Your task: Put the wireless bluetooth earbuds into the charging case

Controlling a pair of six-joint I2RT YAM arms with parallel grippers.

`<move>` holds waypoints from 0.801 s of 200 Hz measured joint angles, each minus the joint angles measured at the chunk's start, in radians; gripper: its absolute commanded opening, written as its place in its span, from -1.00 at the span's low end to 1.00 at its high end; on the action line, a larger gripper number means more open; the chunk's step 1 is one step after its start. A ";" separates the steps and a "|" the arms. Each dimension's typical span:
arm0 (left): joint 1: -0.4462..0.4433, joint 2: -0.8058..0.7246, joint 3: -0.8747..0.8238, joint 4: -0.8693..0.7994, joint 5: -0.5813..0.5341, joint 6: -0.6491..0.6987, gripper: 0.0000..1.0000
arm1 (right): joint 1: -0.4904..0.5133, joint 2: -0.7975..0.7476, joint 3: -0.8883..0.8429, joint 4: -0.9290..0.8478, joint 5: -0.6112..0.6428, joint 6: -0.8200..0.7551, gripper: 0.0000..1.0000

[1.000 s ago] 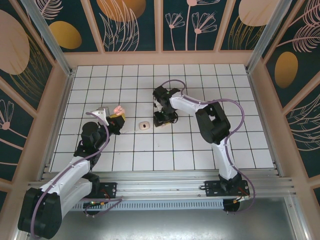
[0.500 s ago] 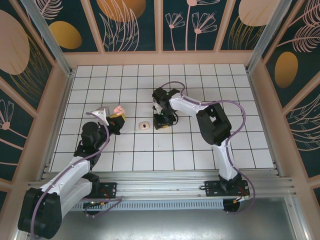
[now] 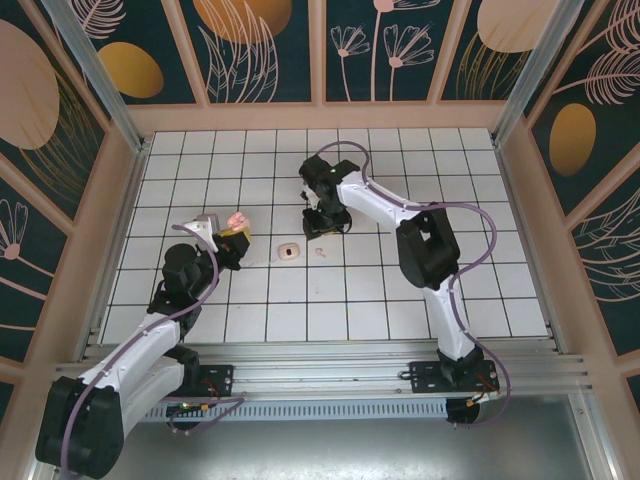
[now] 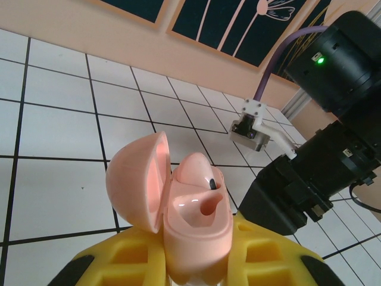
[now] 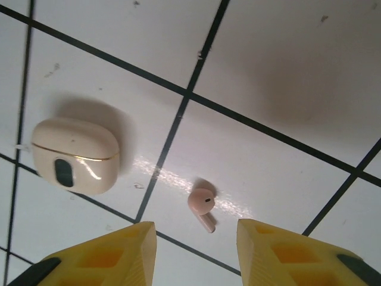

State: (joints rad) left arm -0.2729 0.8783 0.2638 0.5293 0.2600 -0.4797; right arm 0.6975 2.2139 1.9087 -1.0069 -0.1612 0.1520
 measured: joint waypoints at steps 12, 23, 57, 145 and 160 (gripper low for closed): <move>0.000 -0.002 0.000 -0.003 0.000 0.000 -0.76 | 0.002 0.014 0.000 -0.009 0.004 -0.003 -0.20; 0.000 -0.002 0.000 -0.003 0.000 0.000 -0.76 | 0.004 0.027 0.000 -0.016 0.004 -0.009 -0.22; 0.000 -0.002 0.000 -0.003 0.000 0.001 -0.76 | 0.011 0.060 0.000 -0.022 0.003 -0.017 -0.26; 0.000 -0.002 0.000 -0.003 0.000 0.004 -0.76 | 0.013 0.085 0.000 -0.021 0.003 -0.016 -0.33; 0.000 -0.002 0.000 -0.003 0.000 0.004 -0.76 | 0.014 0.091 -0.001 -0.021 0.003 -0.016 -0.33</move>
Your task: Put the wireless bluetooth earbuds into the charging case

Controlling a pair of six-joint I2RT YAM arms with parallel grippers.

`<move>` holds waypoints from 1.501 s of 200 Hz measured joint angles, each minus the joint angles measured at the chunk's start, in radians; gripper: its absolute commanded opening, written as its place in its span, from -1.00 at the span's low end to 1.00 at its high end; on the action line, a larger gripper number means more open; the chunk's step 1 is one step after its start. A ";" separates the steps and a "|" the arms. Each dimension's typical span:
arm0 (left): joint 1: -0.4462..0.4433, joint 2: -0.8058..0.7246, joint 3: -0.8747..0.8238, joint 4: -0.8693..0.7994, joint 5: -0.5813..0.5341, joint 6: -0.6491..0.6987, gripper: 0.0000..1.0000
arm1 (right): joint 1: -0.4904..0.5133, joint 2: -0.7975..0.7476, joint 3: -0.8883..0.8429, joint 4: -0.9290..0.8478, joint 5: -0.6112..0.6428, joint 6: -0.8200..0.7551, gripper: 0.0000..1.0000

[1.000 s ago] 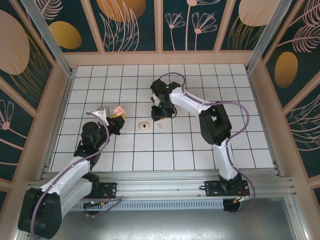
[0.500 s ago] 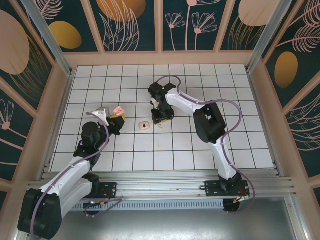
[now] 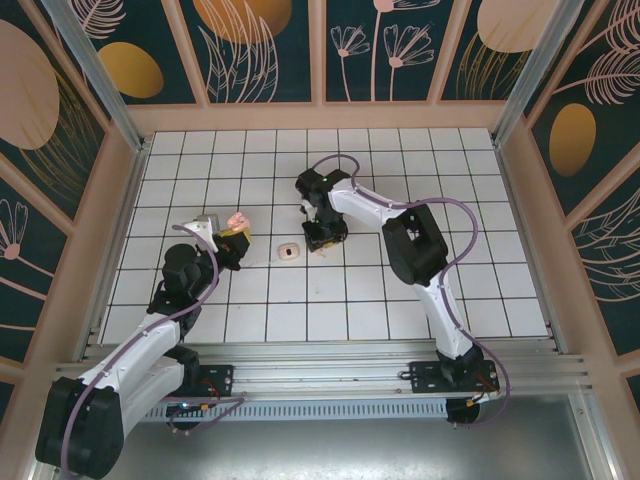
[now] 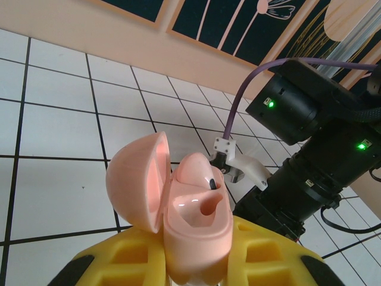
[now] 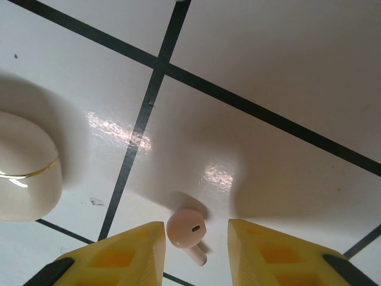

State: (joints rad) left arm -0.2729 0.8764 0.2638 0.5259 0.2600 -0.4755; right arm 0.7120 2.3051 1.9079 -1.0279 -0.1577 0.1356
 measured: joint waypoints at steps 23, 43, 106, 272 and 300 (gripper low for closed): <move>0.000 0.000 0.000 0.000 0.000 0.000 -0.76 | 0.005 0.002 -0.012 0.002 0.000 0.000 -0.35; 0.000 -0.002 0.000 0.000 0.000 0.000 -0.76 | 0.008 0.002 -0.016 0.007 0.000 0.000 -0.38; 0.000 -0.005 0.000 -0.008 0.000 0.001 -0.76 | 0.010 0.002 -0.035 0.027 0.013 0.004 -0.52; -0.036 0.229 0.105 0.135 0.252 0.214 -0.82 | -0.034 -0.654 -0.605 0.529 0.056 0.178 -0.64; -0.102 0.345 0.216 0.144 0.320 0.297 -0.81 | -0.041 -0.766 -0.634 0.602 0.067 0.177 -0.64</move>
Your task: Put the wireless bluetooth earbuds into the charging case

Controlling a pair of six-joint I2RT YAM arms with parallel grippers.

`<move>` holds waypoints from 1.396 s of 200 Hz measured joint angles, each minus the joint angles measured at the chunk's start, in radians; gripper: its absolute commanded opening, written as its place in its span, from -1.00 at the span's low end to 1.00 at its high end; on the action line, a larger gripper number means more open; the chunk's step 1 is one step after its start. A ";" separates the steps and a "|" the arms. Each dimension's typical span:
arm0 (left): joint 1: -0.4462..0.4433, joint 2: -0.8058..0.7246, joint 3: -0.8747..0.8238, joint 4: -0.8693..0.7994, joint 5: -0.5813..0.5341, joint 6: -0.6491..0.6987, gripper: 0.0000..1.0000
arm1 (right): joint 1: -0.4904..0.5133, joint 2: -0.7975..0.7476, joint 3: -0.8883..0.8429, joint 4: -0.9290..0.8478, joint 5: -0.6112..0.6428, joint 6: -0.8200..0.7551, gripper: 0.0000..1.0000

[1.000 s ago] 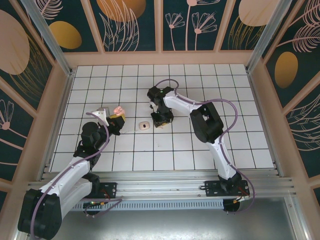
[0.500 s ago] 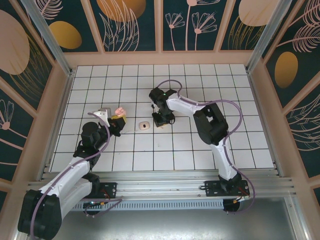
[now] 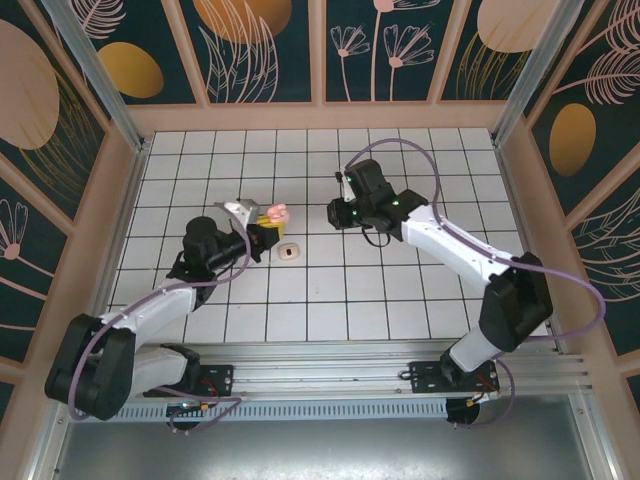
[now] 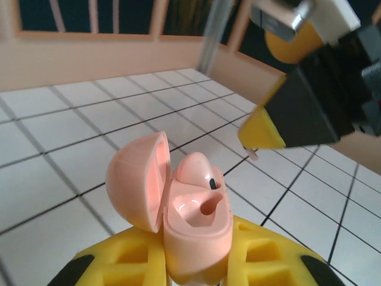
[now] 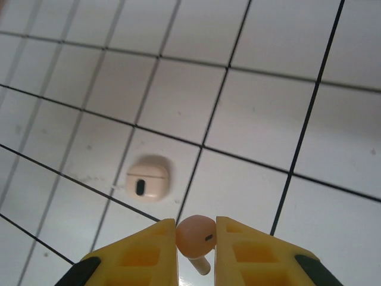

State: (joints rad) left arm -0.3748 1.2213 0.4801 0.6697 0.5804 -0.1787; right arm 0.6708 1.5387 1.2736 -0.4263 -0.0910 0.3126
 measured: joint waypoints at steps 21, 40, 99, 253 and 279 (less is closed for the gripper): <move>-0.042 0.060 0.068 0.011 0.043 0.053 -0.81 | 0.000 -0.069 -0.031 0.073 -0.005 -0.012 -0.65; -0.070 0.100 0.116 0.013 0.071 0.086 -0.81 | 0.003 -0.136 -0.066 0.136 -0.019 -0.023 -0.65; -0.096 0.127 0.155 0.014 0.092 0.125 -0.81 | 0.053 -0.227 -0.106 0.311 -0.103 -0.053 -0.64; -0.097 0.127 0.184 0.034 0.084 0.096 -0.81 | 0.085 -0.163 -0.145 0.460 -0.170 -0.040 -0.64; -0.097 0.127 0.184 0.035 0.068 0.089 -0.81 | 0.085 -0.163 -0.162 0.477 -0.173 -0.033 -0.65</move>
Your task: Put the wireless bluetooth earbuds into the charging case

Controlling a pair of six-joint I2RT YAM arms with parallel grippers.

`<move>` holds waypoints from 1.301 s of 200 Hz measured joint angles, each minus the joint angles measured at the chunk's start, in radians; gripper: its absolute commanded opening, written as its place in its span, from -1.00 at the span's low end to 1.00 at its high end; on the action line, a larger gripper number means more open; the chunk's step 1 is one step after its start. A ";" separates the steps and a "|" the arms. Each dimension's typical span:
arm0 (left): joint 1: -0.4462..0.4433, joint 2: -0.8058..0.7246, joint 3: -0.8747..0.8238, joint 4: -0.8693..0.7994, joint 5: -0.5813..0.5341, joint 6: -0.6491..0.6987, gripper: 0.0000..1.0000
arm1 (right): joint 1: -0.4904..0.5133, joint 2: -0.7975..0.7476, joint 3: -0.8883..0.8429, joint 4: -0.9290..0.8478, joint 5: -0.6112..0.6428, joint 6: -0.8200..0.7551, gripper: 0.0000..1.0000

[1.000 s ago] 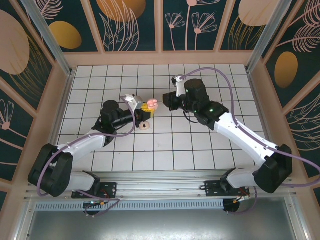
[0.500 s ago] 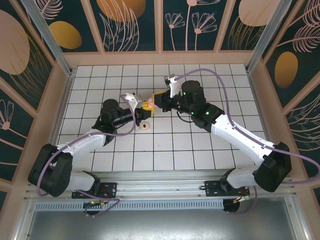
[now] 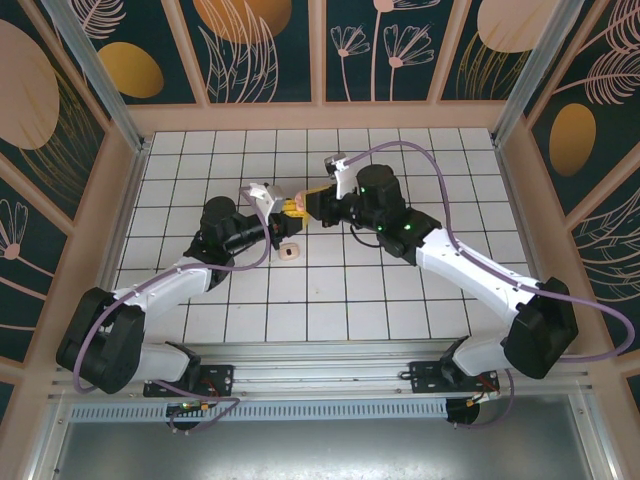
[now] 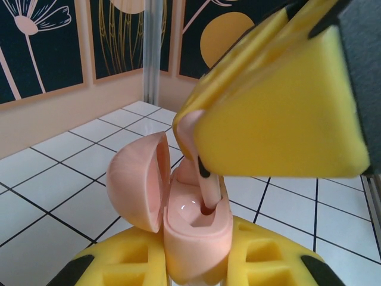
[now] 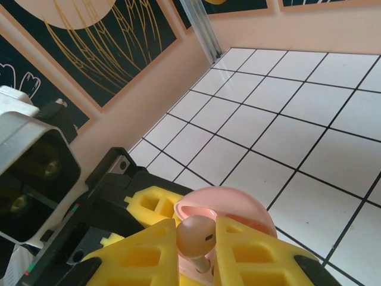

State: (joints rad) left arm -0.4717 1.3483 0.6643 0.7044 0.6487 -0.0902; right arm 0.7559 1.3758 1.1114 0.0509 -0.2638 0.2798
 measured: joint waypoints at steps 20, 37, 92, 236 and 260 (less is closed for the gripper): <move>0.000 0.000 0.000 0.003 -0.006 -0.008 -0.82 | 0.000 0.000 -0.008 0.014 0.001 0.008 -0.65; 0.000 0.000 0.000 0.002 -0.011 -0.016 -0.81 | 0.001 0.000 -0.017 0.026 0.004 0.011 -0.65; -0.006 0.000 0.000 0.003 -0.023 -0.027 -0.81 | 0.001 -0.011 -0.030 0.035 0.014 0.015 -0.65; -0.011 -0.007 0.000 0.016 -0.068 -0.042 -0.82 | 0.002 -0.026 -0.041 0.020 0.030 0.015 -0.41; -0.011 -0.008 0.000 0.016 -0.074 -0.042 -0.82 | 0.002 -0.026 -0.041 0.020 0.029 0.016 -0.35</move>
State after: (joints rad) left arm -0.4828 1.3407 0.6643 0.7200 0.5747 -0.1322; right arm 0.7574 1.3502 1.0702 0.0711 -0.2352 0.2955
